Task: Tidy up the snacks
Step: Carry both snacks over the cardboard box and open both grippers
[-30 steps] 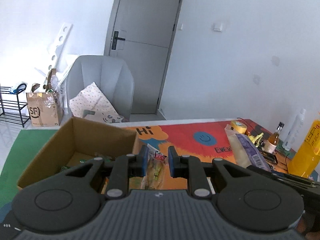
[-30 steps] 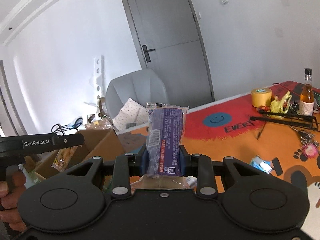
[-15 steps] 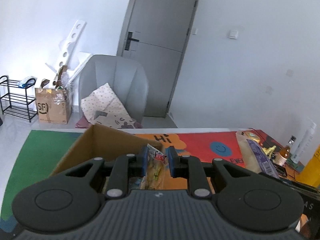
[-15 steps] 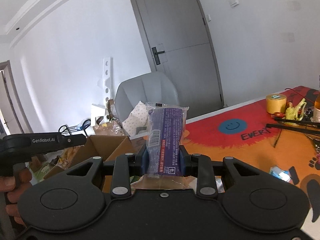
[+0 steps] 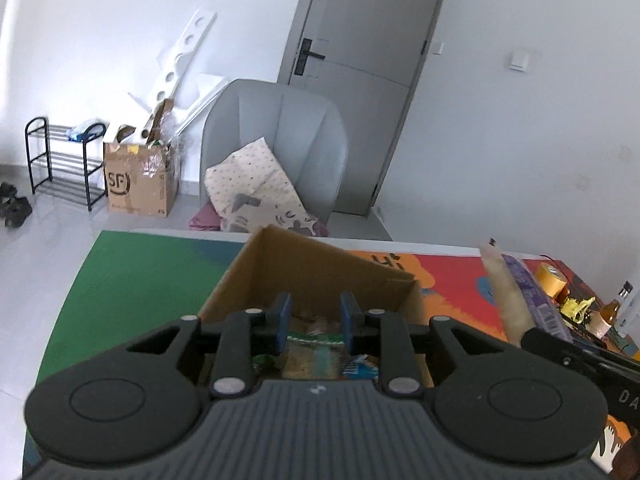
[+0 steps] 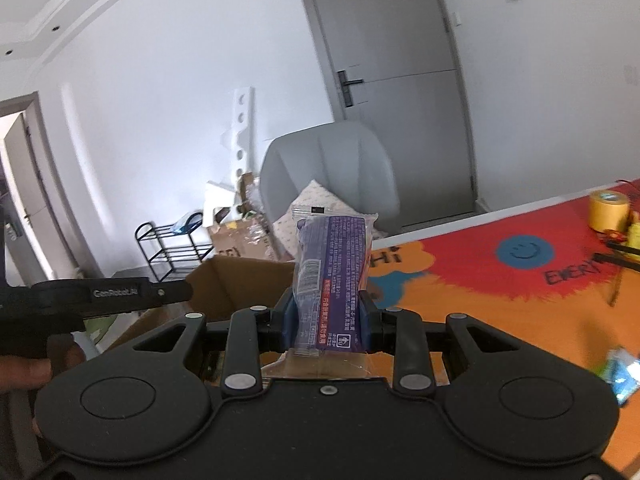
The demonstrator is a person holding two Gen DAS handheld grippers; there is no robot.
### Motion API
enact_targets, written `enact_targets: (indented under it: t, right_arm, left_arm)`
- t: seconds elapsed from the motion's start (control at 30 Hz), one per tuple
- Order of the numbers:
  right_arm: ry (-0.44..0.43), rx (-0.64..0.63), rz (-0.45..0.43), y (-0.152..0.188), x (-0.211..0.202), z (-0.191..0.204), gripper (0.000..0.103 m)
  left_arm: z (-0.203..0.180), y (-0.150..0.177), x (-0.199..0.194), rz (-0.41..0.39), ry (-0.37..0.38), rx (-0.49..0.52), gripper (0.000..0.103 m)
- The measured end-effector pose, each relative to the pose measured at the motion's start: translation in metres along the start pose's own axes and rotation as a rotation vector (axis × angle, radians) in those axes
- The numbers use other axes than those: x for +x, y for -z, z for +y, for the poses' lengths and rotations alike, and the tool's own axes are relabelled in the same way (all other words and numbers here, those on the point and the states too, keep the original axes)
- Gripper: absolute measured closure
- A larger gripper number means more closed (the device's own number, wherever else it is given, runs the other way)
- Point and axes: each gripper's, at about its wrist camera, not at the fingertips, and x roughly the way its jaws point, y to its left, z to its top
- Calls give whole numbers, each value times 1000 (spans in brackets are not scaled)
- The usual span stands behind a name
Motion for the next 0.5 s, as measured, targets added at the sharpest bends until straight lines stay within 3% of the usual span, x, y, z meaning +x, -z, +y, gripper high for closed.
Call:
enact_targets:
  t: [0.17,0.43,0.5]
  right_arm:
    - [-39,-27,19,-4,14,22,74]
    - [-97,-32,14,-12,21,41,74]
    - [-141,-32,13,-15,24,47,67]
  left_arm:
    - [11,-1,-3,5,-9,-14,72]
    - [18,-3,-15,-21,-25,-25,40]
    - [19,-3,-16,-34,-40,-32,32]
